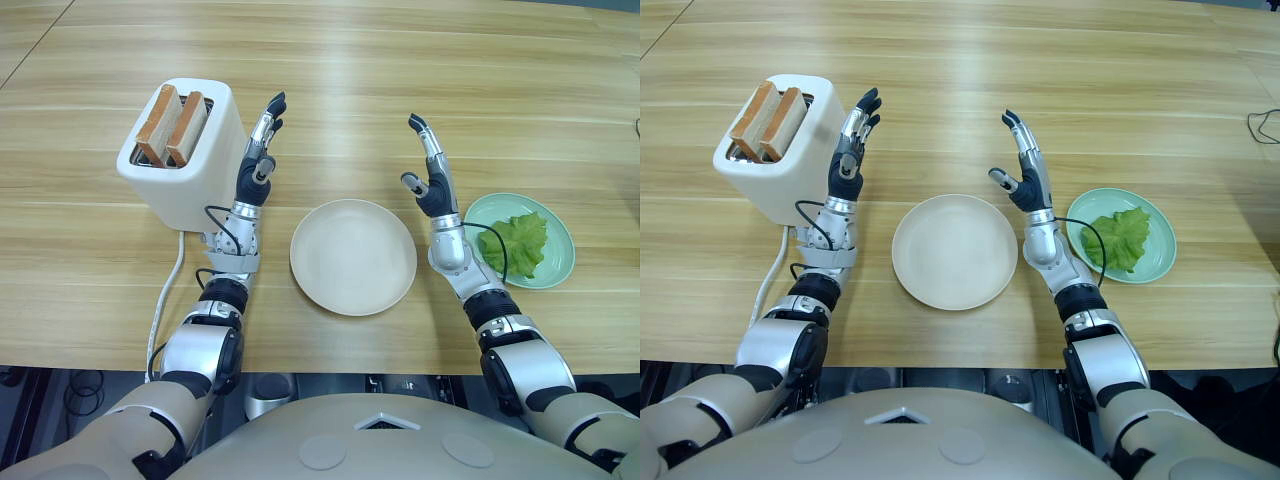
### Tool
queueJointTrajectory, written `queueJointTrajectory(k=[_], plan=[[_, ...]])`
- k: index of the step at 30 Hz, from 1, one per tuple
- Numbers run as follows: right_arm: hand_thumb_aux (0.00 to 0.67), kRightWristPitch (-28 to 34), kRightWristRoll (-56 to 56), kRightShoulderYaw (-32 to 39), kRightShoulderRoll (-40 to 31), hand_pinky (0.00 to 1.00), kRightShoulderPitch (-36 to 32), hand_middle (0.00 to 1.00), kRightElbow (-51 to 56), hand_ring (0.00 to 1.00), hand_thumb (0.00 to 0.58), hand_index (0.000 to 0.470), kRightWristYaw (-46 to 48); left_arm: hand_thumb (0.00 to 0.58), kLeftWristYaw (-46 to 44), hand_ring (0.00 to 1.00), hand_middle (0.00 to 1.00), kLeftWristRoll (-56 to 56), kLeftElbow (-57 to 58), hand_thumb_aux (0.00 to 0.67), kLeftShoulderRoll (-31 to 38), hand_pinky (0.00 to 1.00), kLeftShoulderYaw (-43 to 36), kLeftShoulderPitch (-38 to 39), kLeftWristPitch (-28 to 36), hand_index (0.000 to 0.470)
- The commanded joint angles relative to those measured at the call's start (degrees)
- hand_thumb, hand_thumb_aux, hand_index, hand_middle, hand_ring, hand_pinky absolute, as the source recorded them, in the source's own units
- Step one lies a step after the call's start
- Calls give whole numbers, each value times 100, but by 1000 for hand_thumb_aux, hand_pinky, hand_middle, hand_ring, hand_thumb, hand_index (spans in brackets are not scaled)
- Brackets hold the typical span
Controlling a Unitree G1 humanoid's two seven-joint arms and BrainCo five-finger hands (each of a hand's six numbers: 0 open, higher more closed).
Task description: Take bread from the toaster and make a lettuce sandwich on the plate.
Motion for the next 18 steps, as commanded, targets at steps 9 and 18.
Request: queueJointTrajectory(k=[9, 18], plan=[[0, 2, -65, 90, 25, 0, -22, 0, -44, 0, 0, 0, -92, 0, -400, 0, 0, -358, -91, 0, 31, 0, 130, 83, 33, 0], [0, 9, 9, 5, -45, 0, 91, 0, -528, 0, 0, 0, -58, 0, -1202, 0, 0, -1139, -1357, 0, 224, 0, 16, 441, 220, 0]])
